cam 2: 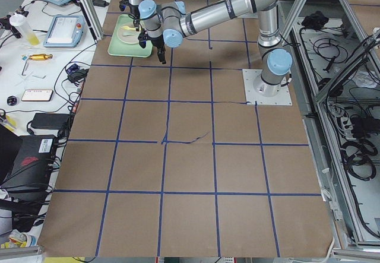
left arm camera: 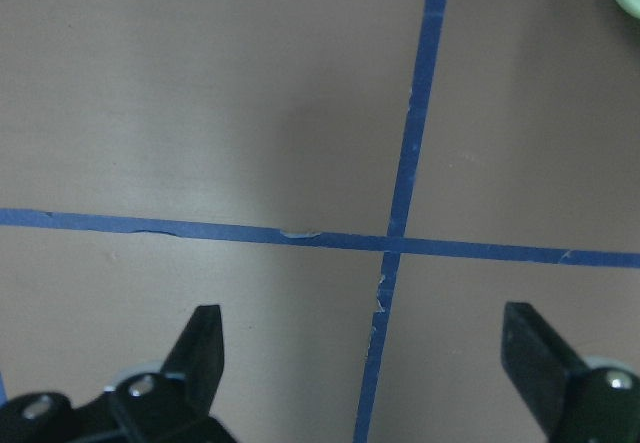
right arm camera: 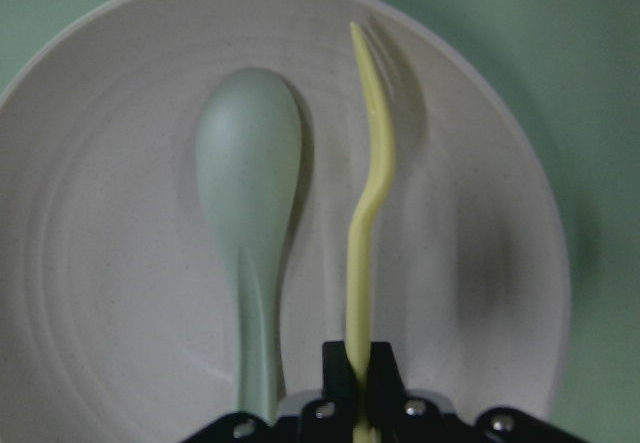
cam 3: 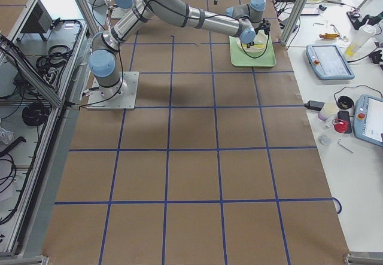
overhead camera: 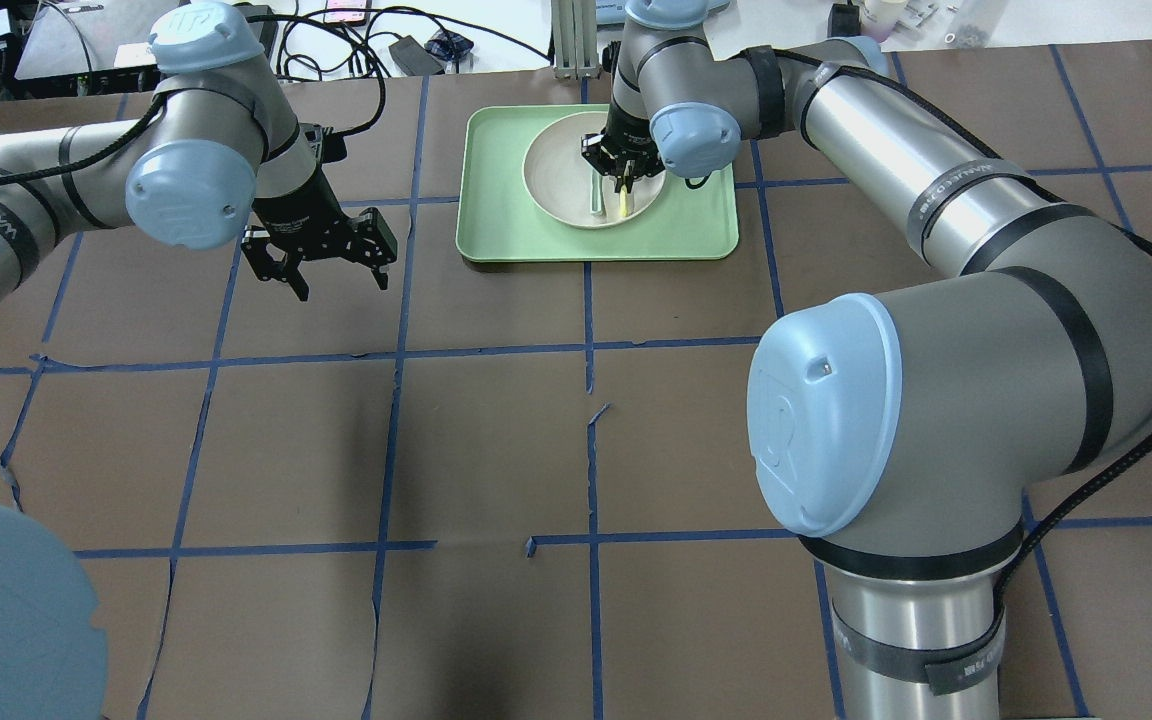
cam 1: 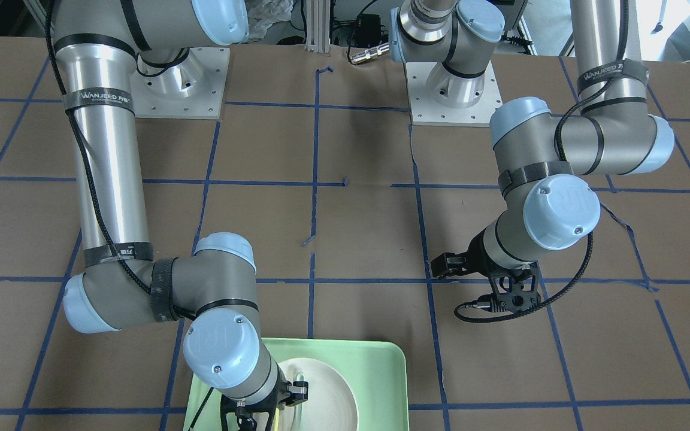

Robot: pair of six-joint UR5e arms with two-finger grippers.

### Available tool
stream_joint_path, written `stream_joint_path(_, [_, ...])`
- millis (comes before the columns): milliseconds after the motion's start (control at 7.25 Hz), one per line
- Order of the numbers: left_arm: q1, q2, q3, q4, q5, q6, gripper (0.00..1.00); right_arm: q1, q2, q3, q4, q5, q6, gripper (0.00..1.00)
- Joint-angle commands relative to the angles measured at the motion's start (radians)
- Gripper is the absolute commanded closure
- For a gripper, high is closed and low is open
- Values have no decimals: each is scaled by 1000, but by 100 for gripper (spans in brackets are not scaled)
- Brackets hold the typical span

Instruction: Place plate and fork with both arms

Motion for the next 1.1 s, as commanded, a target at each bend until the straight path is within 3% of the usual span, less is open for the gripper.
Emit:
stream_joint_path(0, [0, 2, 0, 0, 0, -2, 0, 1, -62, 0, 15, 0, 9, 100])
stream_joint_path(414, [3, 2, 4, 0, 2, 0, 0, -52, -104, 30, 22, 2, -99, 100])
stream_joint_path(552, [3, 3, 4, 1, 2, -2, 0, -95, -116, 79, 22, 26, -145, 100])
stream_joint_path(690, [2, 3, 3, 0, 0, -2, 0, -136, -125, 123, 22, 114, -215, 100])
stream_joint_path(966, [-6, 3, 3, 2, 2, -9, 0, -155, -121, 159, 11, 150, -227, 100])
